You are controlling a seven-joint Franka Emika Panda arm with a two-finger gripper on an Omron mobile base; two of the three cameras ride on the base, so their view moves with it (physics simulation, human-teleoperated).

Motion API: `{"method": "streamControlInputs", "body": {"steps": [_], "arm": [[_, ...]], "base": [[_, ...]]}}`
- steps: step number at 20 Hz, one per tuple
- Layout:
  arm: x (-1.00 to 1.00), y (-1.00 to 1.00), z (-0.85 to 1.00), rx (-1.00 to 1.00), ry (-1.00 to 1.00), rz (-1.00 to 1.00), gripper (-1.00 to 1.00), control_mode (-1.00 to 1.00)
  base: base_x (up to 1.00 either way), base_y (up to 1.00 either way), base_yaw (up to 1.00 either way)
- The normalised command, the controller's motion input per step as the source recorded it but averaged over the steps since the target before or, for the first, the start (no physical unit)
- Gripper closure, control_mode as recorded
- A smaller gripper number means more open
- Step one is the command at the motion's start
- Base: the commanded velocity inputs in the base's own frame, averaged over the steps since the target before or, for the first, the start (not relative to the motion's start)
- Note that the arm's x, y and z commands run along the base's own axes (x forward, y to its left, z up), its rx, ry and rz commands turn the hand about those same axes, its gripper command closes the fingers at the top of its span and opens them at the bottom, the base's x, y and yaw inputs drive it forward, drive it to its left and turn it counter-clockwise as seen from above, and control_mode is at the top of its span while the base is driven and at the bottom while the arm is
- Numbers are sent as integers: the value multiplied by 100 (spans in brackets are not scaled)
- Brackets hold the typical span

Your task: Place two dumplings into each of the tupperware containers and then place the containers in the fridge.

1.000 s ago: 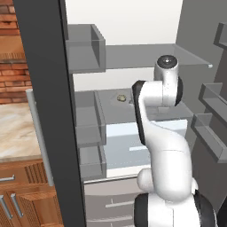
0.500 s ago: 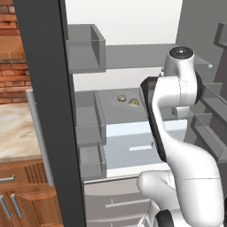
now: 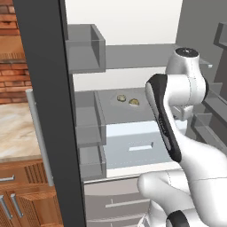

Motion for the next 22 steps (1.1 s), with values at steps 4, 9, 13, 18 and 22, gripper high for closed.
{"method": "streamControlInputs", "body": {"steps": [4,9,13,18,22], "arm": [[-3,10,2,-4,24,32,-100,-100],[-42,0,-1,-1,0,17,-100,-100],[-88,-5,0,-1,-4,4,-100,-100],[-21,-9,0,0,0,13,-100,-100],[4,1,0,-1,1,22,-100,-100]], "base": [[0,0,0],[0,0,0],[0,0,0],[0,0,0],[0,0,0]]}}
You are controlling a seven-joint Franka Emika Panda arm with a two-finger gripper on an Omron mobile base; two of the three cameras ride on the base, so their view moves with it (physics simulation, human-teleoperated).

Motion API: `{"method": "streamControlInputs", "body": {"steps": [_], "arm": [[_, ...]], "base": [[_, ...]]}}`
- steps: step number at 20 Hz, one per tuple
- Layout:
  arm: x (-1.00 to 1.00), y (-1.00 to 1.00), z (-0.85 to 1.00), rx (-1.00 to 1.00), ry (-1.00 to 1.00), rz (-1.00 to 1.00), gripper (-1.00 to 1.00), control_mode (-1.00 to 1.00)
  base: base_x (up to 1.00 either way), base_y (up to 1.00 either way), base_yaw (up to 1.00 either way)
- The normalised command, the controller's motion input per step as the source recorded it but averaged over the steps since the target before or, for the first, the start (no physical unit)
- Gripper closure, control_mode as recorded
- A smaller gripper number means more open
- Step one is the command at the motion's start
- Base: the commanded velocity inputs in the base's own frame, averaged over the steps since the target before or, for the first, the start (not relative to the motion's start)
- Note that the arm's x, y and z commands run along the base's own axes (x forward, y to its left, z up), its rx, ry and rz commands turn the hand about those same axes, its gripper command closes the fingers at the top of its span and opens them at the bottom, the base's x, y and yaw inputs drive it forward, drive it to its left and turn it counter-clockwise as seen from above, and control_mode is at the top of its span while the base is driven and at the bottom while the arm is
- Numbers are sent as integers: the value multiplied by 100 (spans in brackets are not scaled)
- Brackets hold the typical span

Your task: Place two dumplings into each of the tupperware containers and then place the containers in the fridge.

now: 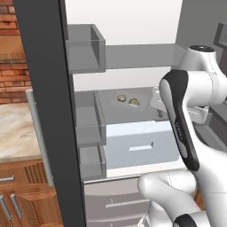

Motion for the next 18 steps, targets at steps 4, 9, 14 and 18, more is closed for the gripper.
{"method": "streamControlInputs", "body": {"steps": [4,9,14,18], "arm": [[6,0,0,0,0,13,-100,-100],[0,4,0,0,0,4,-100,100],[0,0,0,0,0,0,-100,100],[0,0,0,0,0,0,-100,100]], "base": [[0,0,0],[-42,11,4],[-100,2,1],[-100,-3,0]]}}
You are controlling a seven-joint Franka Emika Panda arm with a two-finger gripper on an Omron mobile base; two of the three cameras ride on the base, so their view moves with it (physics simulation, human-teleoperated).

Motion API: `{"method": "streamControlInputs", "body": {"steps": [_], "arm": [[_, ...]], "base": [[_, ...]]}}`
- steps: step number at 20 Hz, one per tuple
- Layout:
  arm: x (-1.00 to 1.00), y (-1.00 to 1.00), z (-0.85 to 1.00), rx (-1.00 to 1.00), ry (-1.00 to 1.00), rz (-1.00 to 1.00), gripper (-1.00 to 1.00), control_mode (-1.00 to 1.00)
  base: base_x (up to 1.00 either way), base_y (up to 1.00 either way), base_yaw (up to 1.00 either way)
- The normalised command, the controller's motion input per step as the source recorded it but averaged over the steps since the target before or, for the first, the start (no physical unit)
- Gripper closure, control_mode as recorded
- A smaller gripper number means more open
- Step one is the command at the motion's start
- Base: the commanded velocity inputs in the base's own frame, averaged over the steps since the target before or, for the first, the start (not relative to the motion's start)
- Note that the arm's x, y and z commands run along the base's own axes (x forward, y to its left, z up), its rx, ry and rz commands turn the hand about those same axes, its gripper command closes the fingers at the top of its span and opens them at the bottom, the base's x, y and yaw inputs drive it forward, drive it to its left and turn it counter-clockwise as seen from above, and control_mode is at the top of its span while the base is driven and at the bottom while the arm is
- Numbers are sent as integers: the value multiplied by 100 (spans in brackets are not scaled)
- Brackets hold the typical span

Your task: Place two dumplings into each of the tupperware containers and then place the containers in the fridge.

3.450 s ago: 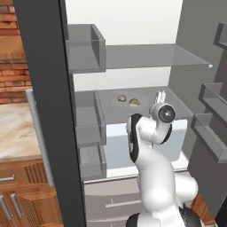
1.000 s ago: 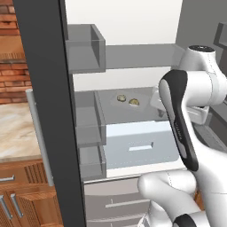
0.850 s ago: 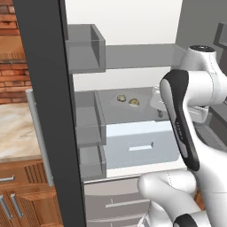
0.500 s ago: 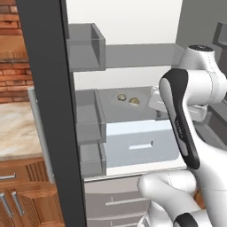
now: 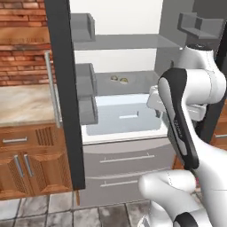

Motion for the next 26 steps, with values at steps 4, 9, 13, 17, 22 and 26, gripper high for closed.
{"method": "streamControlInputs", "body": {"steps": [4,9,13,17,22,26], "arm": [[0,0,0,0,0,0,-100,100],[0,0,0,0,0,0,-100,100],[0,0,0,0,0,0,-100,100],[0,0,0,0,0,0,-100,100],[0,0,0,0,0,0,-100,100],[0,0,0,0,0,0,-100,100]], "base": [[-100,-41,0],[-100,-17,29],[-53,0,97],[-29,-2,100],[-18,1,100],[-44,83,84]]}}
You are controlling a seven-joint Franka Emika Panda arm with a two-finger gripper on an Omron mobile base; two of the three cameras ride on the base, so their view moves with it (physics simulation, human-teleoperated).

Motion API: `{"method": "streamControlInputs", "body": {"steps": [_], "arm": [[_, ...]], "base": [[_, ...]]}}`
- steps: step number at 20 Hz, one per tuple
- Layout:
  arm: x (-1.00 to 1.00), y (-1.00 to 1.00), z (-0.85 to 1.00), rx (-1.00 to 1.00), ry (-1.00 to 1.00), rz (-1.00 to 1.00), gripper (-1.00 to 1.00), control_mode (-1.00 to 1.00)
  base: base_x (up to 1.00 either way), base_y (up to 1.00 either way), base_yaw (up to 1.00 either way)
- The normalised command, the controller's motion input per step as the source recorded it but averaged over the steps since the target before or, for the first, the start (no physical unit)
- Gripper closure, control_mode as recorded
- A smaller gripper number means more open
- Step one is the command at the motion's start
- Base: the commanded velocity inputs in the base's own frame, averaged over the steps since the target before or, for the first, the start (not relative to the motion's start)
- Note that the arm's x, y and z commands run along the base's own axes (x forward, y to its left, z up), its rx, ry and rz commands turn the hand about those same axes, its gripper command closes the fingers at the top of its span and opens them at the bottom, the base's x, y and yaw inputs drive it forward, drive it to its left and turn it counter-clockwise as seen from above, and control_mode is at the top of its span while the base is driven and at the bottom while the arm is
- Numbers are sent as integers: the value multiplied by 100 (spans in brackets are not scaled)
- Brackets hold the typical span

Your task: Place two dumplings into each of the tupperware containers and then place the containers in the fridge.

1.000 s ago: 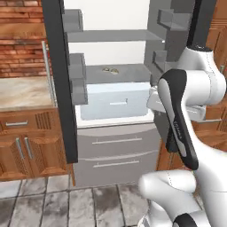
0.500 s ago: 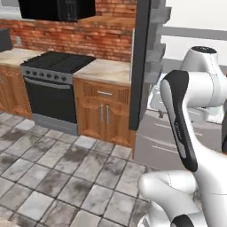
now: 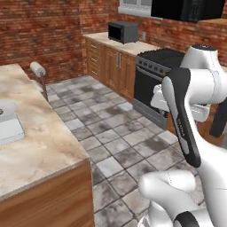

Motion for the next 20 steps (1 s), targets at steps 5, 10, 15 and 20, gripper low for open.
{"method": "streamControlInputs", "body": {"steps": [5,10,15,20], "arm": [[0,0,0,0,0,0,-100,100],[0,0,0,0,0,0,-100,100],[0,0,0,0,0,0,-100,100],[0,0,0,0,0,0,-100,100]], "base": [[-15,100,37],[2,100,10],[32,100,-8],[14,100,-41]]}}
